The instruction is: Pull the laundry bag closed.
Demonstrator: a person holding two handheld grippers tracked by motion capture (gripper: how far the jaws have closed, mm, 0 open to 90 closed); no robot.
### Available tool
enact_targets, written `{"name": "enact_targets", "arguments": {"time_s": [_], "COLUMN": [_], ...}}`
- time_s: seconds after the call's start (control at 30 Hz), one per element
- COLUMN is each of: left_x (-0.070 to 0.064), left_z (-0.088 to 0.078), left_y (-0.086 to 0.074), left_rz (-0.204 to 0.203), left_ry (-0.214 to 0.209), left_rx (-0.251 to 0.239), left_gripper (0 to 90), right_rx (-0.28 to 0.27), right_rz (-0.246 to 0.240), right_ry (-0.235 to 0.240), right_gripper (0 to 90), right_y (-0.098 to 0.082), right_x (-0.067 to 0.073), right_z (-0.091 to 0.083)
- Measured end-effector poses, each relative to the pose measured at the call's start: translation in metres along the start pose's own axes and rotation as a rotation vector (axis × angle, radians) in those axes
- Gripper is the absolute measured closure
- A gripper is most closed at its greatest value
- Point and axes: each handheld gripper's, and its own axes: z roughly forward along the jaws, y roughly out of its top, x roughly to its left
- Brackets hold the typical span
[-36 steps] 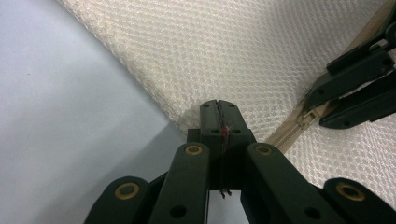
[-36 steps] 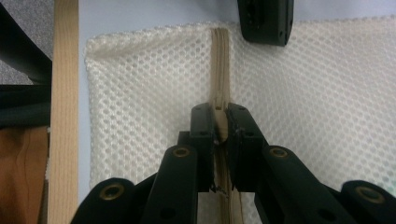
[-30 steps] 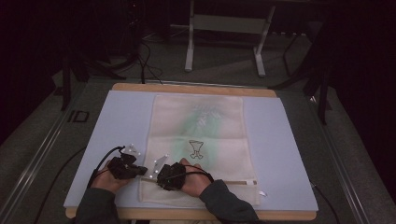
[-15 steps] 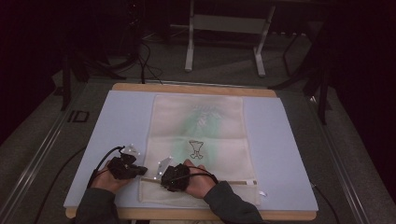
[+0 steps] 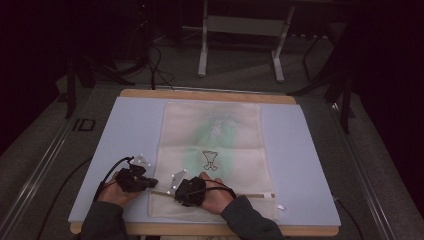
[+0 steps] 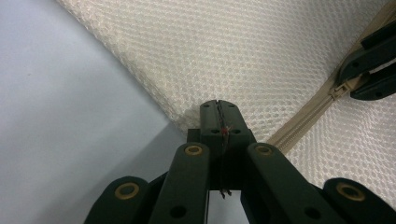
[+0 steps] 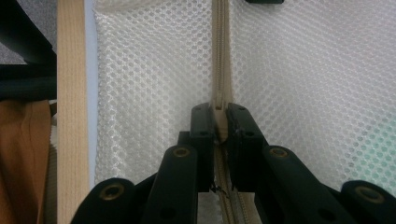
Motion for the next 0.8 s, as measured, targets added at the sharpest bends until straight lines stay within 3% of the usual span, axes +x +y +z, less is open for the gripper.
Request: {"name": "enact_targets", "arguments": {"time_s": [0.8], "left_x": [0.0002], "left_z": [-0.0001], "left_y": [0.0], "left_rz": [0.0], "left_ry": [0.0], "left_rx": [0.001], "left_gripper": [89.8], "right_rx": [0.013], "right_rz": [0.008], "right_ry": [-0.008], "right_gripper": [82.4], "right_y": [-0.0078], "right_x": [0.0015], "right_z": [-0.0059]}}
